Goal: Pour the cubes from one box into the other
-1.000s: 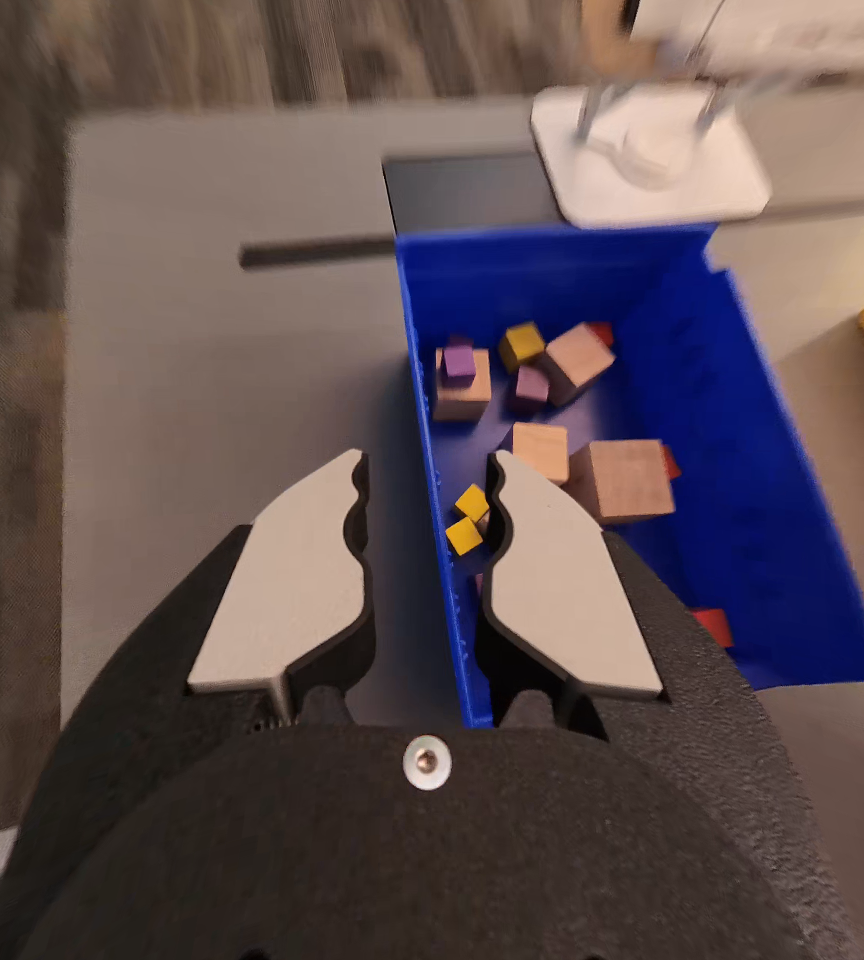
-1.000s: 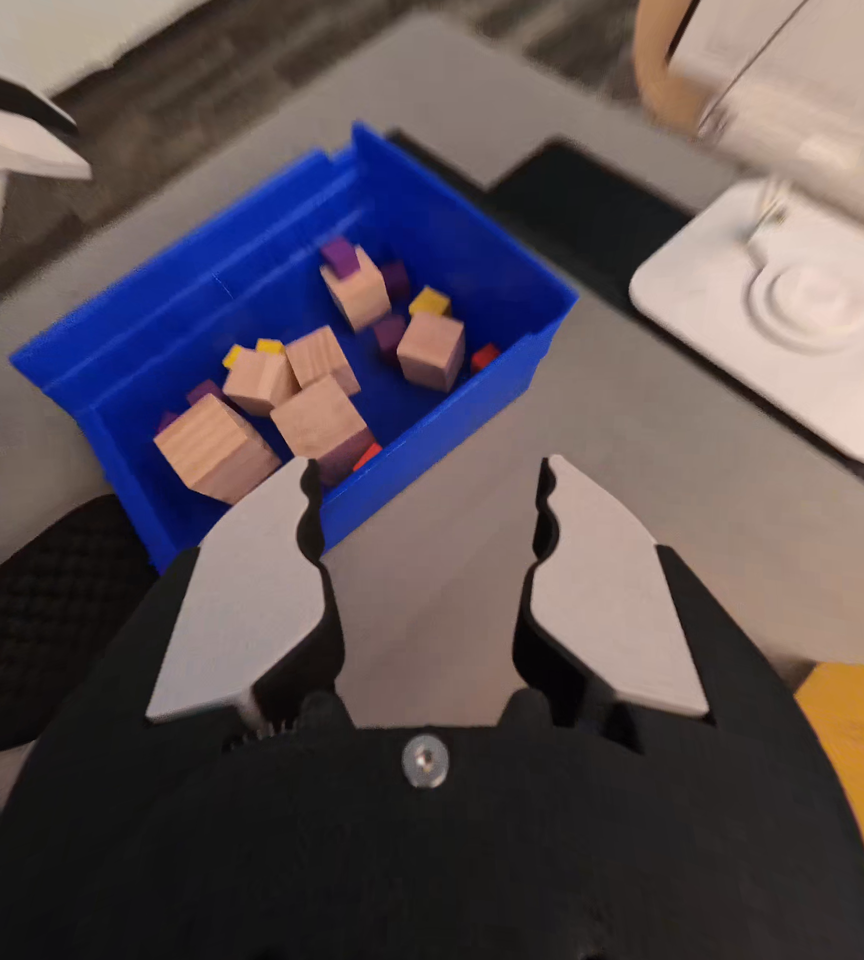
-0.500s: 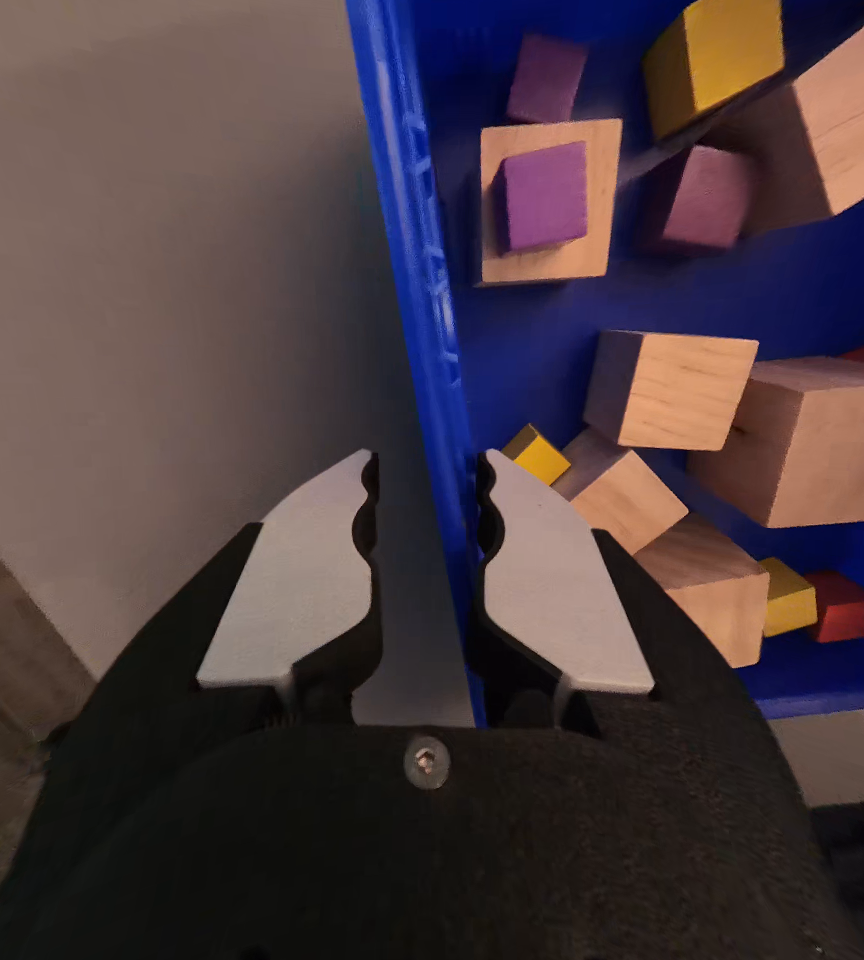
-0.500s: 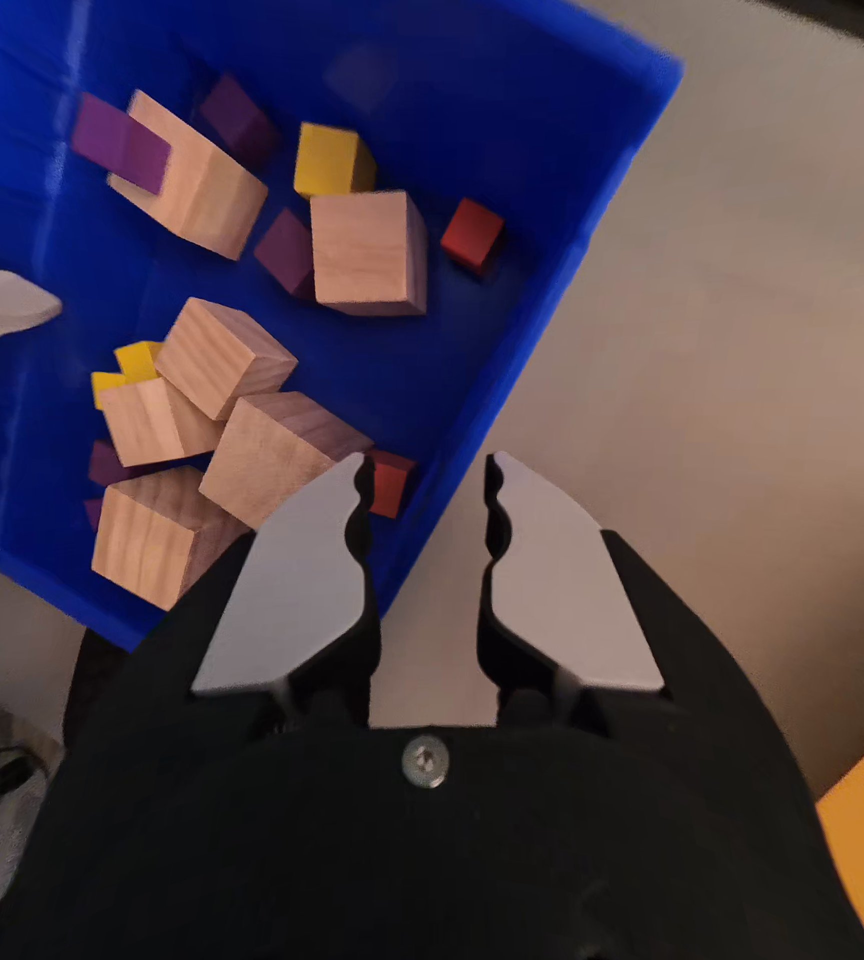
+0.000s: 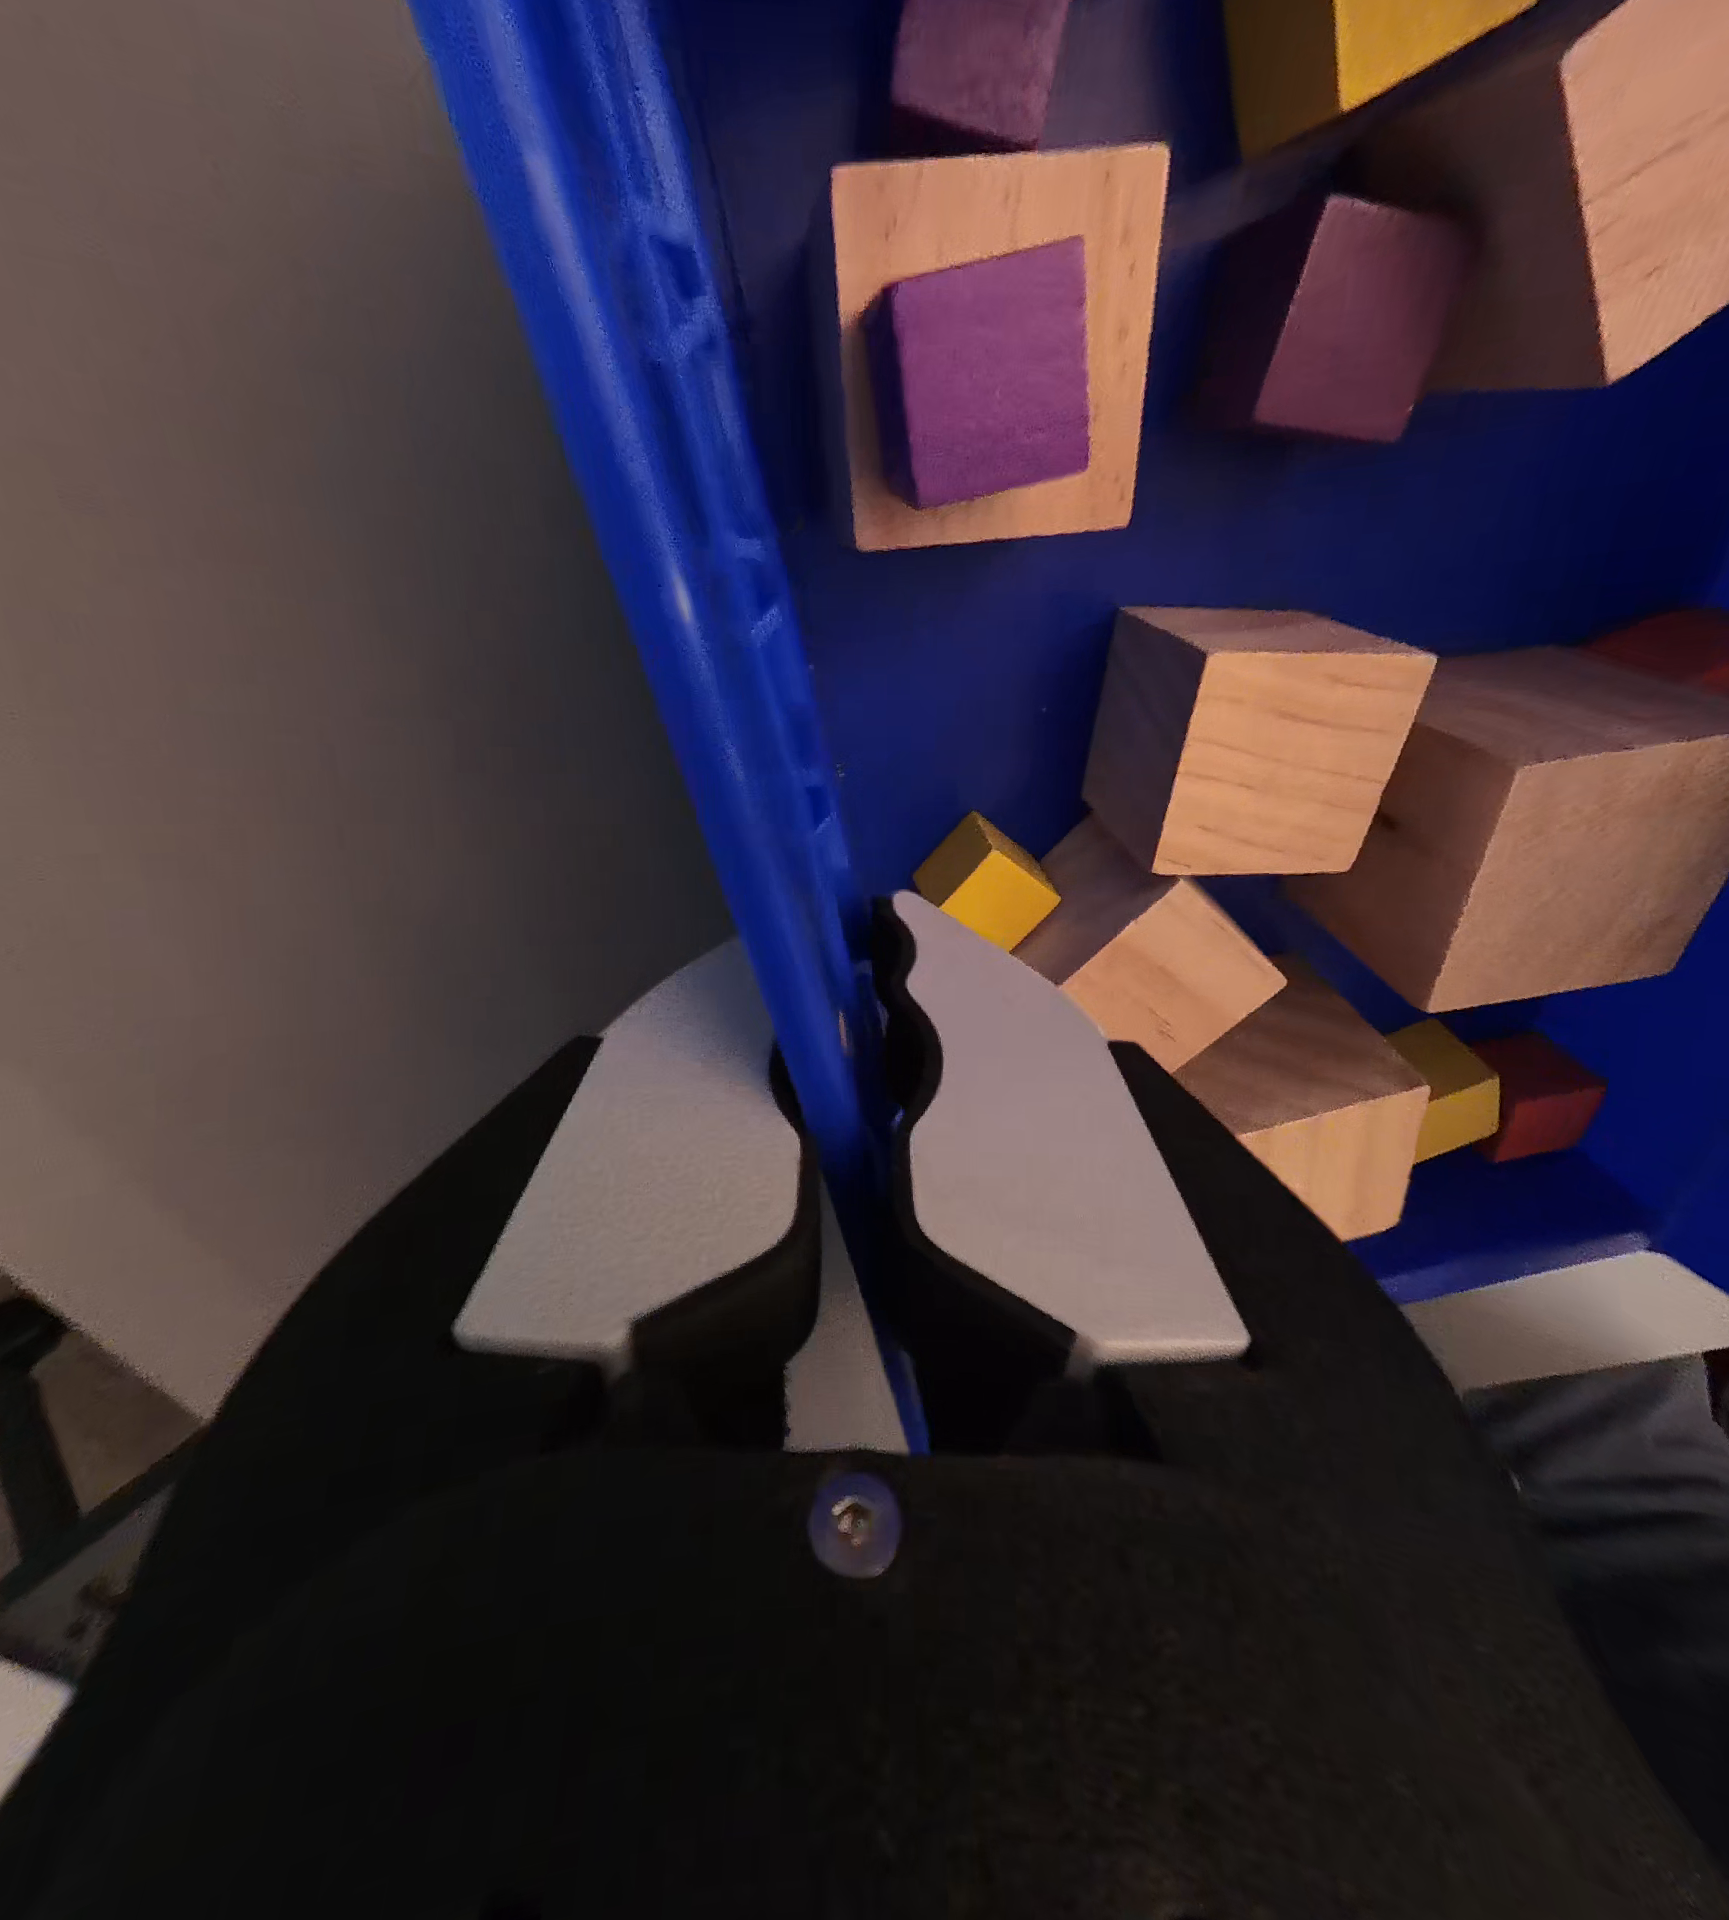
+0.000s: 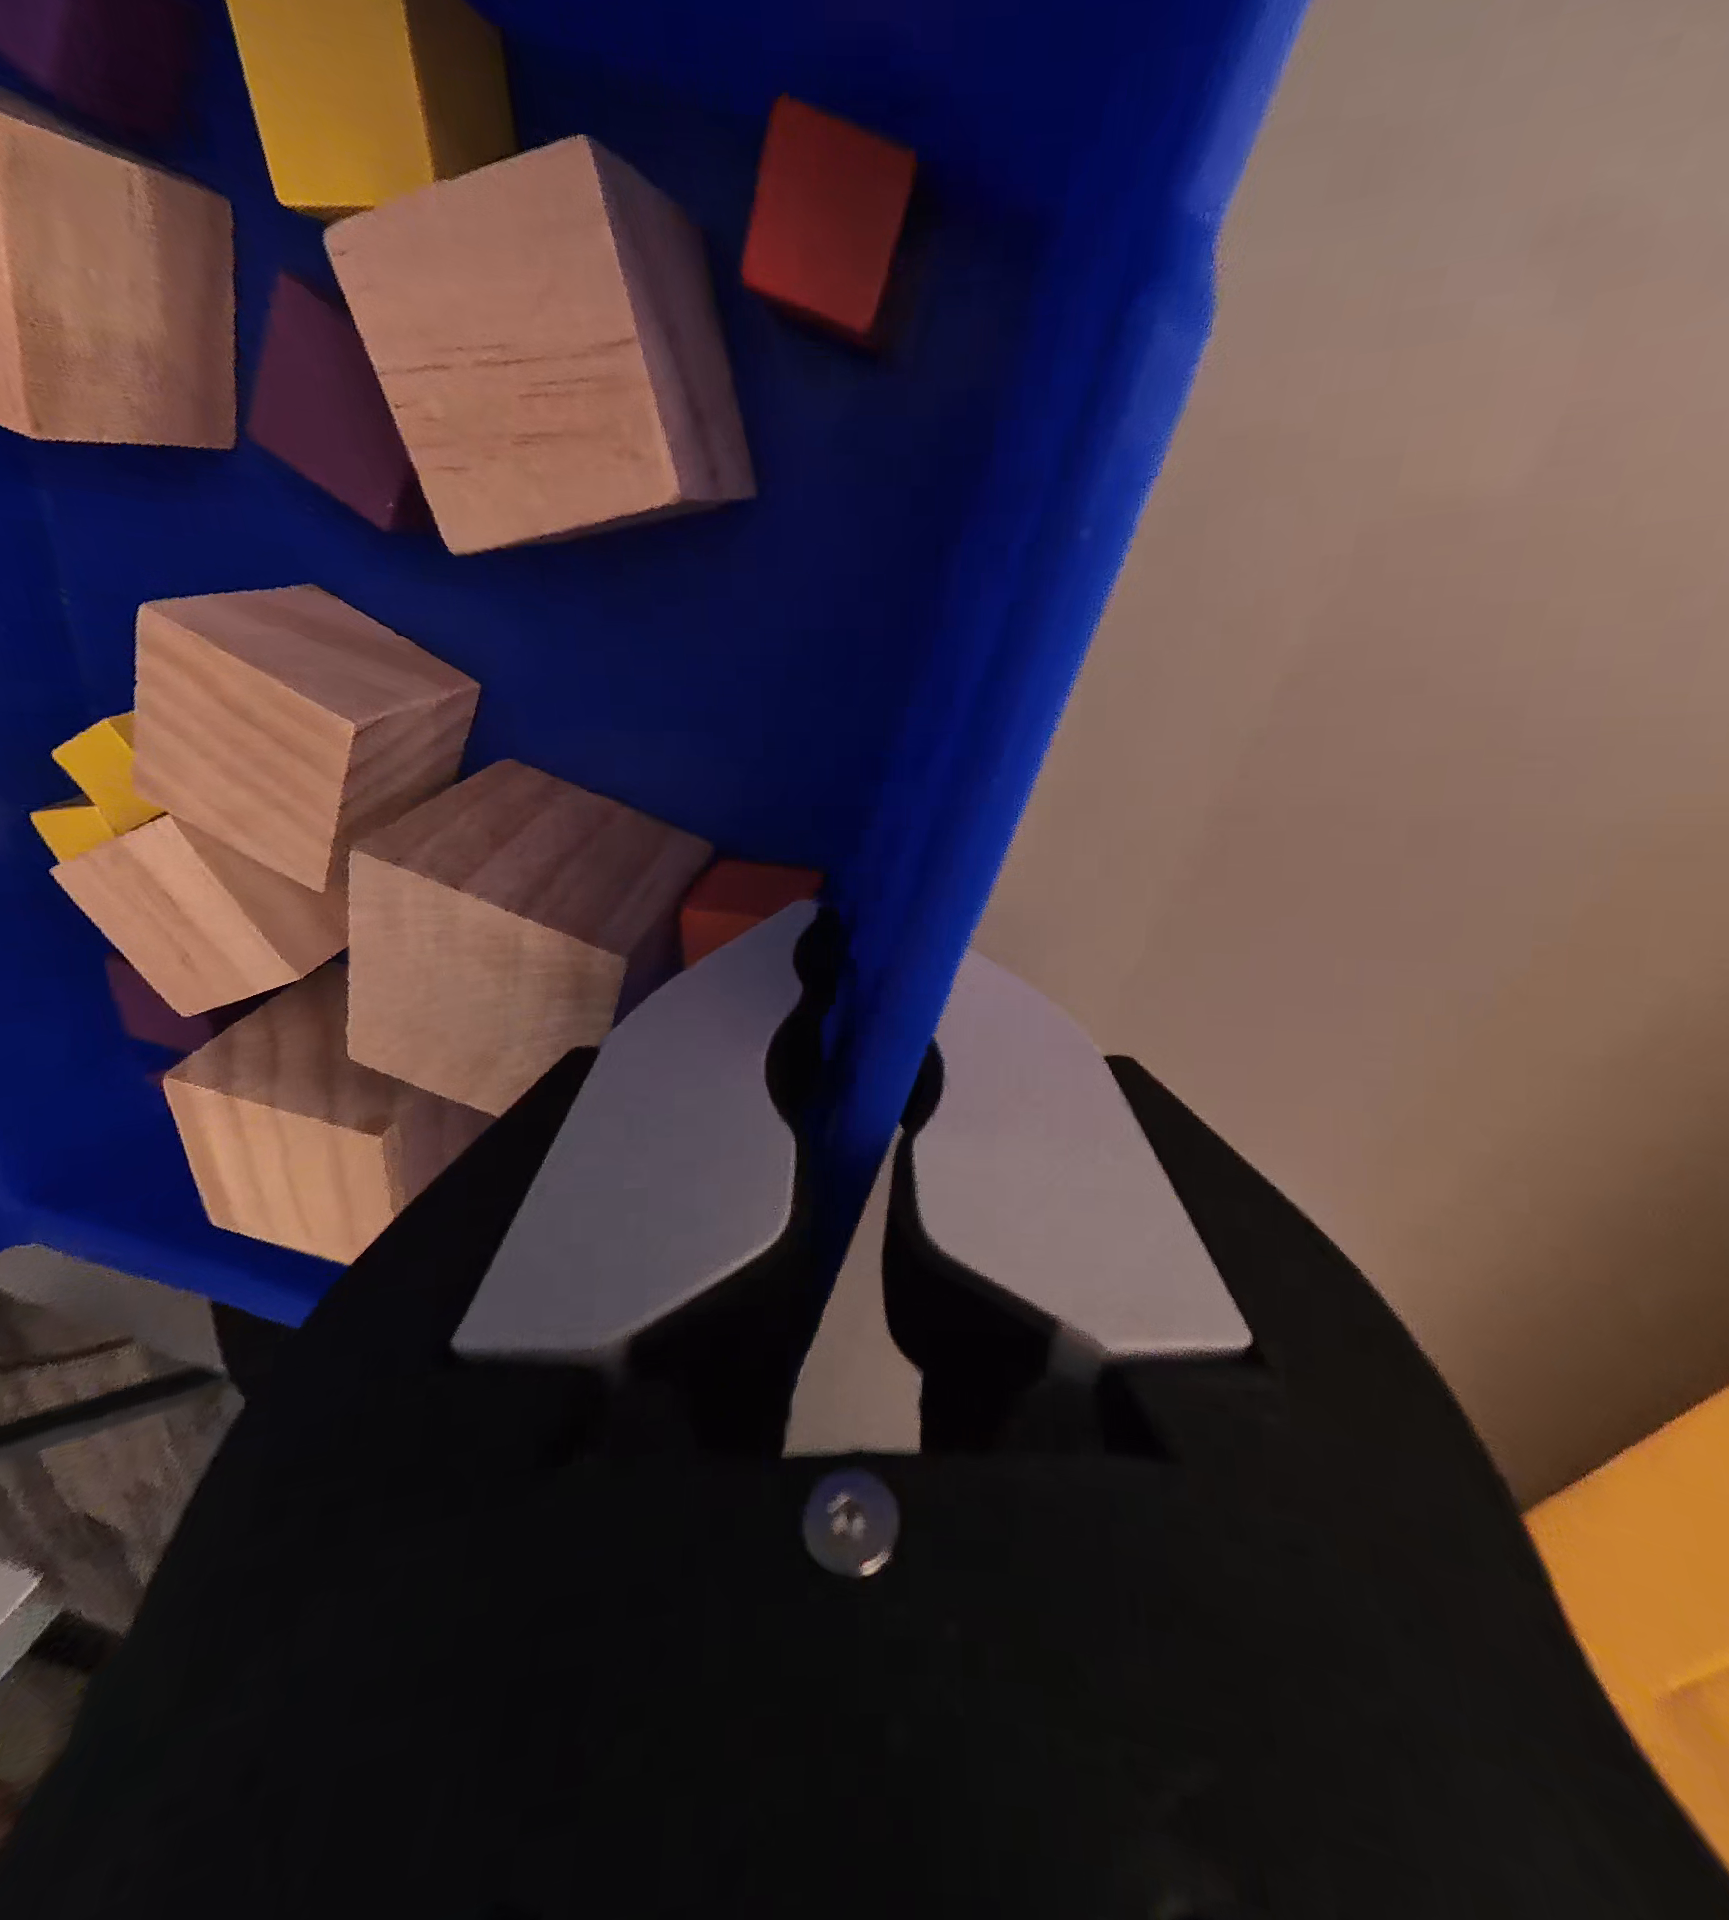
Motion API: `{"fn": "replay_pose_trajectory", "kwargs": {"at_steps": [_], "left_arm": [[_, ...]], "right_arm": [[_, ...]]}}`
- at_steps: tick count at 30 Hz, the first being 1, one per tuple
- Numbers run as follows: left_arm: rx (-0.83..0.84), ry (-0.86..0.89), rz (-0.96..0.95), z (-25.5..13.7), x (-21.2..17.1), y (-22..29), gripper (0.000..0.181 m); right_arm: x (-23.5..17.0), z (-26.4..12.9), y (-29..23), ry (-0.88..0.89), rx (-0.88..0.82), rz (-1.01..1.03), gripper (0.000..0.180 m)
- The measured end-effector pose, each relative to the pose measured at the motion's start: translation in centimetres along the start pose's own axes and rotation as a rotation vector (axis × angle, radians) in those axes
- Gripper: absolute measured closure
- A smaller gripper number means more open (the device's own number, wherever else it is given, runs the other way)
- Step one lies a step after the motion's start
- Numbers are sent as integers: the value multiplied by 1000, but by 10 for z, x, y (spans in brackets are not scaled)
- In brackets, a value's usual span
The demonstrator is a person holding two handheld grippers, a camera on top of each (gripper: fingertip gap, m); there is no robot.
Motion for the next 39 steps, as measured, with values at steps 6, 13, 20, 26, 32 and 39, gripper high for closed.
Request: {"fn": "replay_pose_trajectory", "kwargs": {"at_steps": [6, 13, 20, 26, 32, 39], "left_arm": [[87, -13, 75, -56, 12, 46, 173], [142, 109, 198, -162, 65, 171, 172], [52, 276, 394, -179, 125, 339, 172], [-75, 353, 461, -157, 151, 430, 172], [-147, 474, 426, -151, 169, 448, 174], [-229, 678, 371, -155, 181, 443, 175]], "right_arm": [[-3, -45, 34, -14, 100, 4, 173], [-18, -180, 130, 93, 74, 66, 174], [-73, -268, 280, 229, -45, 260, 175], [-107, -292, 365, 323, -162, 317, 174], [-103, -301, 388, 452, -262, 245, 174], [-91, -319, 379, 615, -433, 116, 174]]}}
Point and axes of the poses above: each gripper's, where its closed fingertips meet, z out along the fingers, x out of its top, y = z × x across the jaws, the point moved 4 cm from there along -z, back along the fingers, and after that the axes turned 5 degrees about x, right-handed, at the moved point
